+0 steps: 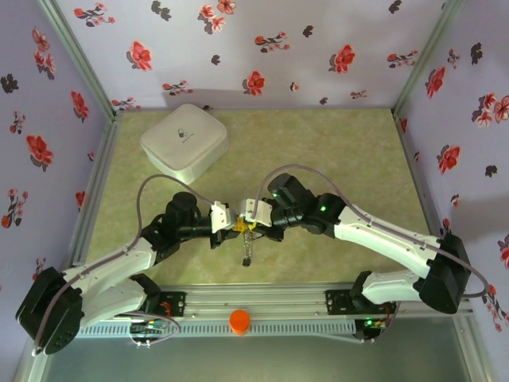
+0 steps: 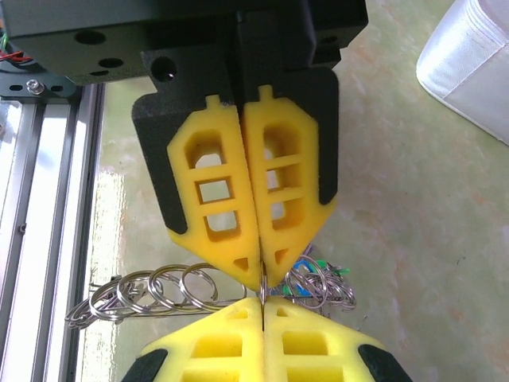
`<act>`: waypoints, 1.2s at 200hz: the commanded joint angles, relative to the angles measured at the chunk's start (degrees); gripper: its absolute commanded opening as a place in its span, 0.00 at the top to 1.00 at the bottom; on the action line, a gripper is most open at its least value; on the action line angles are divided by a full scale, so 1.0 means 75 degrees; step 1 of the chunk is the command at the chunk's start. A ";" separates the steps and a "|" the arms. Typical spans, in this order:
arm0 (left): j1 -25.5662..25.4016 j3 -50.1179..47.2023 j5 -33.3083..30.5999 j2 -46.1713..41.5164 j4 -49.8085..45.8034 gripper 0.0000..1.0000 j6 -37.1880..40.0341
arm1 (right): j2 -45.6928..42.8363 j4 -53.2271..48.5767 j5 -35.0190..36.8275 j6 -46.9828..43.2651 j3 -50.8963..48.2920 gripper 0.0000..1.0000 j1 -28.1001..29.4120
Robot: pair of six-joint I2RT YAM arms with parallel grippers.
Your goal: Put the keys on the keyring
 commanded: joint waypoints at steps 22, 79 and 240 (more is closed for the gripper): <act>-0.0028 0.0020 0.0105 -0.0099 0.0762 1.00 -0.0172 | -0.0559 0.1079 -0.0474 0.0607 -0.0502 0.94 -0.0200; -0.0028 -0.0337 0.0110 -0.0129 0.1392 1.00 -0.0340 | -0.1275 0.1732 -0.1200 0.1643 -0.1485 0.67 -0.0990; -0.0031 -0.0397 0.0172 -0.0146 0.1620 1.00 -0.0325 | -0.0762 0.1837 -0.1181 0.1240 -0.1508 0.74 -0.0893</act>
